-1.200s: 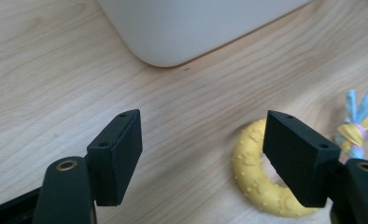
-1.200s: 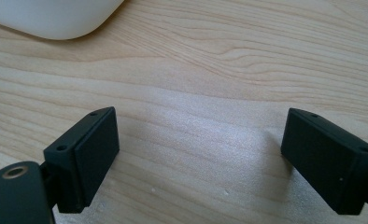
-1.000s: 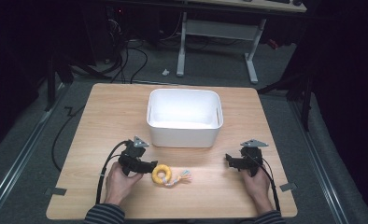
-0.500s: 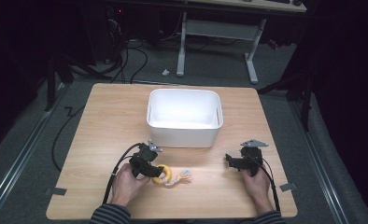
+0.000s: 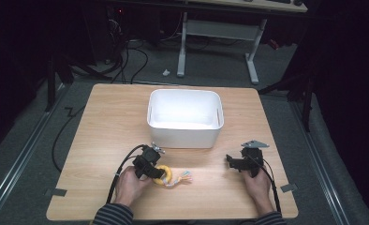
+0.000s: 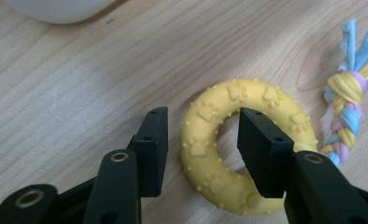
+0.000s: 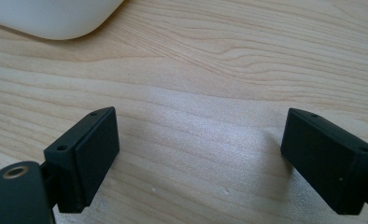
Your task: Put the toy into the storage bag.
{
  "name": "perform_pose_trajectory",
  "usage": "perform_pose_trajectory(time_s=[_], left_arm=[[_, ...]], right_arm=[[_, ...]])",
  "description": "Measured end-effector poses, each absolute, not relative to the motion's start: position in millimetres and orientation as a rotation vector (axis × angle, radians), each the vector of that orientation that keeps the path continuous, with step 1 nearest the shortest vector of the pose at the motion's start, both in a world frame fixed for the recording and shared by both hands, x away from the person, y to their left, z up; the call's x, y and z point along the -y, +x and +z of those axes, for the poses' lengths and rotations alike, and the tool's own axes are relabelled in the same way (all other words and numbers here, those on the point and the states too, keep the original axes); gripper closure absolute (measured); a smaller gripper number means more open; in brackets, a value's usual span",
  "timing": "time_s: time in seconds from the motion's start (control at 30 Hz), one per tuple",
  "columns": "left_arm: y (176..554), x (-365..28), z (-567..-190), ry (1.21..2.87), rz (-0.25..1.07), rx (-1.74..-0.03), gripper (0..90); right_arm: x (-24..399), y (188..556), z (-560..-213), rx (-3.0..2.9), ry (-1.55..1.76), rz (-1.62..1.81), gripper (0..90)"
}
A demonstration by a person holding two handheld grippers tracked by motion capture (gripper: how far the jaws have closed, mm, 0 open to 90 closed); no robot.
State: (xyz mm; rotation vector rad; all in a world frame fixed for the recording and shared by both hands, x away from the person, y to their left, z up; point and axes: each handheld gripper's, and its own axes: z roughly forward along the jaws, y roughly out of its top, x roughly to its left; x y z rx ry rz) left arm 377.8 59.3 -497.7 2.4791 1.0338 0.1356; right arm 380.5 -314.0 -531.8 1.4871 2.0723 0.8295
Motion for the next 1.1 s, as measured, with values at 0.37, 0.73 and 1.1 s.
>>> perform_pose_trajectory(time_s=[0.37,0.73,1.1], left_arm=[[376.6,-62.4,-500.5,2.460,0.117,-1.065,64.9],[375.1,-66.1,-500.9,2.444,0.118,-1.052,66.3],[374.3,-72.7,-479.4,2.425,0.081,-1.047,66.6]], right_arm=[[313.9,380.4,-531.8,-2.071,1.489,0.829,11.6],[314.0,380.2,-531.8,-2.073,1.484,0.828,11.9],[314.0,380.0,-531.8,-2.073,1.483,0.829,12.1]])
